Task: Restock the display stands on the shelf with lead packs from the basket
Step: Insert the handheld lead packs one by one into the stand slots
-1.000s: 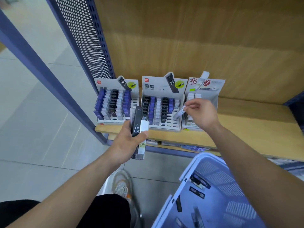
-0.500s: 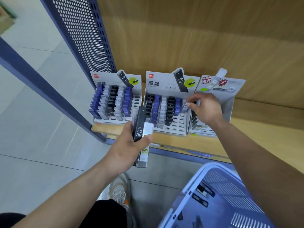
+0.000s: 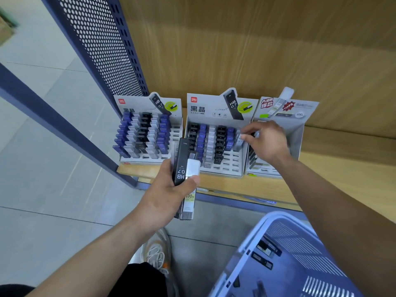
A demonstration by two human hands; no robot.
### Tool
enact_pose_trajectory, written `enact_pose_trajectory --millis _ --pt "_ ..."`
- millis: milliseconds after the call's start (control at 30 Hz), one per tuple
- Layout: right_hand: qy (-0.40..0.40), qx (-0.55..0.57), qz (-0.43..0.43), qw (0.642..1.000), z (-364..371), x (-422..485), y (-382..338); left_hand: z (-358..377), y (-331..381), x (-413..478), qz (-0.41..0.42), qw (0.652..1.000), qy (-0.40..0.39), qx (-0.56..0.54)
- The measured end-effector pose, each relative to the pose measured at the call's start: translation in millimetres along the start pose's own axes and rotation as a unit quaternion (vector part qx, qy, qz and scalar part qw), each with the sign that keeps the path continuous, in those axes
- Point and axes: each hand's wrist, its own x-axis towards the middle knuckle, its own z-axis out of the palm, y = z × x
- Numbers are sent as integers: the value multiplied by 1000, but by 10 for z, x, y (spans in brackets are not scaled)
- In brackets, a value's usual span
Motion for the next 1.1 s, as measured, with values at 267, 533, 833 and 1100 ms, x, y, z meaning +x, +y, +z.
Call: enact_pose_trajectory --millis 267,533,833,1100 --pt "36 13 6 999 39 -1 -26 -9 52 -13 9 1000 -4 7" --pt "41 -21 2 999 66 12 -43 -4 76 -24 7 1000 -9 -2" --pt "0 -76 -25 997 16 16 -9 8 102 -18 7 1000 -20 -22" --pt "-53 -195 -53 978 20 42 -102 47 111 -7 4 999 -25 -29"
